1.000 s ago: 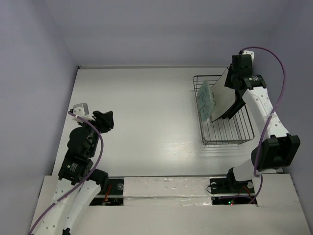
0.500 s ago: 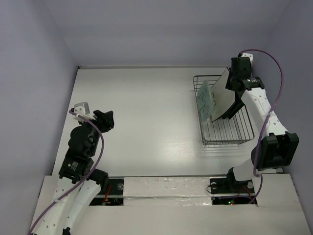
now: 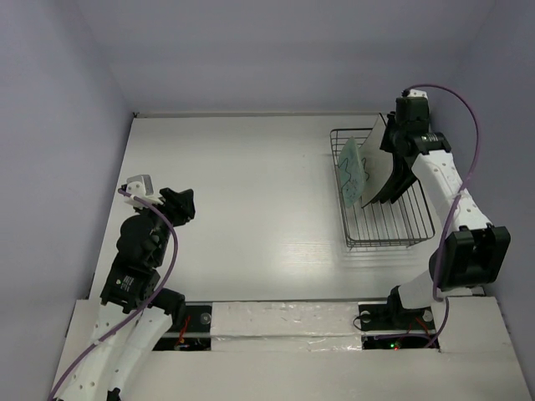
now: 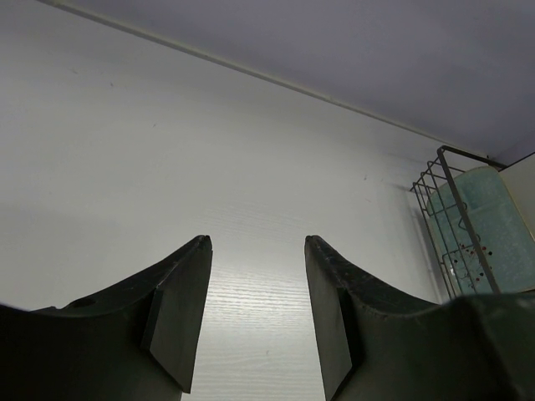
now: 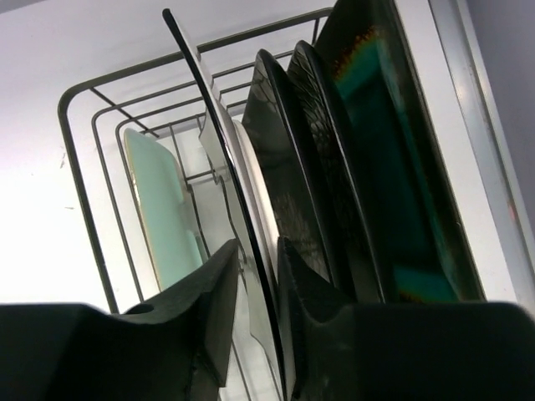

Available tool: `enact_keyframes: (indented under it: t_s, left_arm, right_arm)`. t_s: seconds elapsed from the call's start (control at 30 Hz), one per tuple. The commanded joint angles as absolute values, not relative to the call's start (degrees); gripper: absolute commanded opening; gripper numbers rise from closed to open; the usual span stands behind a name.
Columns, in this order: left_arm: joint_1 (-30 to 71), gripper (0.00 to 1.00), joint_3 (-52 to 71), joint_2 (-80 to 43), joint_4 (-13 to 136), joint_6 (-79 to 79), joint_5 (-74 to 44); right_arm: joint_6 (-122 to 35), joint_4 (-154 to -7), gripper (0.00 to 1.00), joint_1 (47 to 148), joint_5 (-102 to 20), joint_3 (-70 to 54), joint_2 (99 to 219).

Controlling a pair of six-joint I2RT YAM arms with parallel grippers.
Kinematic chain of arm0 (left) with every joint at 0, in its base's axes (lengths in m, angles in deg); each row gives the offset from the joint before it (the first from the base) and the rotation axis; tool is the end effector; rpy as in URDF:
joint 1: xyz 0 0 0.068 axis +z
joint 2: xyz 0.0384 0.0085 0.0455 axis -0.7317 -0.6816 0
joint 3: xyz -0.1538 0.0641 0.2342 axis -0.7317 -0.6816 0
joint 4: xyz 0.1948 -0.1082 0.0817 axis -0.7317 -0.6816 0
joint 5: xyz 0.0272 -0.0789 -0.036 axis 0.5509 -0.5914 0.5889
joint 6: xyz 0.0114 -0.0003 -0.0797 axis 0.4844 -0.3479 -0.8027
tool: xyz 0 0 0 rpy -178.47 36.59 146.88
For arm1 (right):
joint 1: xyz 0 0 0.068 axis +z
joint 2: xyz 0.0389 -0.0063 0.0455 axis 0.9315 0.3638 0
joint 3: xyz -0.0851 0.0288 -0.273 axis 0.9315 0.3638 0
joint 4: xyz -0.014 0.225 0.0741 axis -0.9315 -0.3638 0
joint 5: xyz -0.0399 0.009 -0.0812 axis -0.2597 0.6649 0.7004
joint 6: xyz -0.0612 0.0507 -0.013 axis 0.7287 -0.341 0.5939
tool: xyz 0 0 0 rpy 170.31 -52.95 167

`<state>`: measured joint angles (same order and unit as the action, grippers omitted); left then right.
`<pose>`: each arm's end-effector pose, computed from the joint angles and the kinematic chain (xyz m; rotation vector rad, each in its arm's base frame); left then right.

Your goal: Unload the plates from the dish rack

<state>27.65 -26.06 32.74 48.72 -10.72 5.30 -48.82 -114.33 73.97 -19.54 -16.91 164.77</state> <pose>0.1073 -0.0224 0.3379 -0.2022 1.5467 -0.4083 0.3389 0.0145 0.3591 0.2656 2.1737 -0.1021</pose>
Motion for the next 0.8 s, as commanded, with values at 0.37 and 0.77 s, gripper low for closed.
enact_keyframes:
  t_s: [0.37, 0.77]
  left_arm:
    - [28.04, 0.46, -26.43, 31.66, 51.68, -10.06, 5.13]
    - [28.57, 0.46, -26.52, 32.19, 51.77, -10.15, 5.13]
  right_arm:
    - [-48.68, -110.94, 0.3, 74.29, -17.09, -18.99, 171.31]
    - [-42.61, -118.4, 0.0, 74.29, -16.55, -31.21, 171.13]
